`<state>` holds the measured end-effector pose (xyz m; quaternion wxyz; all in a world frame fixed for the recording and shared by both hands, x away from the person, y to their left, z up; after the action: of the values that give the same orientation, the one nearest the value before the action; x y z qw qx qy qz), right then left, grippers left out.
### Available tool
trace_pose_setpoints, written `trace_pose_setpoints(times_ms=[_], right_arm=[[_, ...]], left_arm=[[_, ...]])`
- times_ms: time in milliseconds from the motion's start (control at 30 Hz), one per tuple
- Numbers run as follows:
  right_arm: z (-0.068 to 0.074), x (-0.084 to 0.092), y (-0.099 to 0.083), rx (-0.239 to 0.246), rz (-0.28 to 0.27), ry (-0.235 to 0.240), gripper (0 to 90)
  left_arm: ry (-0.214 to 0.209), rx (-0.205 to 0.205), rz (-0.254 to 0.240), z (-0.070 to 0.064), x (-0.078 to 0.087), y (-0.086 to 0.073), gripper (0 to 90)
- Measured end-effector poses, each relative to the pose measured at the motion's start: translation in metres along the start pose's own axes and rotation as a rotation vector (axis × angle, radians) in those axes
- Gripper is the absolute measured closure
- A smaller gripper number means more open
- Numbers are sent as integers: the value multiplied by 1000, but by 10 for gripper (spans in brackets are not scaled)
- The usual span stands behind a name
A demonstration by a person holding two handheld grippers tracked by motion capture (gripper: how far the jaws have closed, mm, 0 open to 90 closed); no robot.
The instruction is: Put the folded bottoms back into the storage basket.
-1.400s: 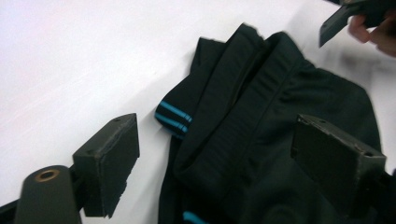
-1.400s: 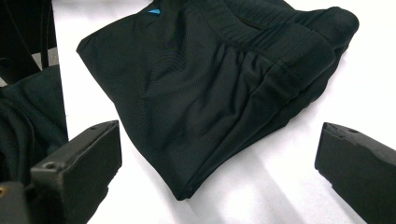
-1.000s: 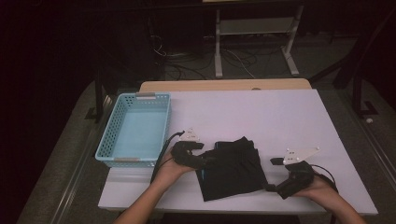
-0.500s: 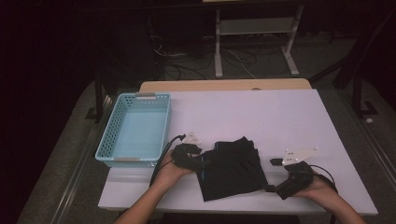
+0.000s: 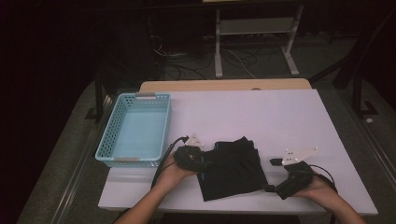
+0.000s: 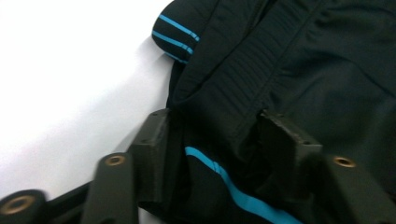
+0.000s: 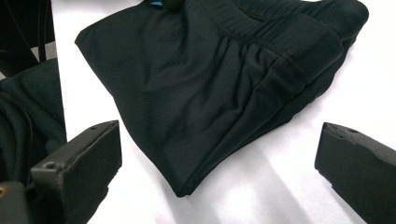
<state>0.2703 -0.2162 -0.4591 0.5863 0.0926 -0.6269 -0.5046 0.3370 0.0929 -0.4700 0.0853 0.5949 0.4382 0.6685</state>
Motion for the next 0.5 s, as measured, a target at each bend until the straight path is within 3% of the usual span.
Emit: trace_pose_setpoints(times_ms=[300,433,500], right_arm=[[1,0,0,0,3,3,9],[1,-1,0,0,2,4,9],[1,0,0,-1,1,4,9]], left_arm=[[-70,59,15,1,-1,3,718],[-82,67,30,1,-2,5,766],[-80,51,42,1,-1,7,780]])
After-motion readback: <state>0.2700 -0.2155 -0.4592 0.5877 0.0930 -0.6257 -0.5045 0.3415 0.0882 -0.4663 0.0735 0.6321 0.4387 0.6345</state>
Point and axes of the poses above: each handheld gripper's, and its own axes: x roughly backward along the jaws, y roughly out of its top, z roughly to its left, the point moved 3 cm from there along -x, roughly forward along the jaws, and after that the axes turned 4 degrees about -x, right-handed, at the moved point
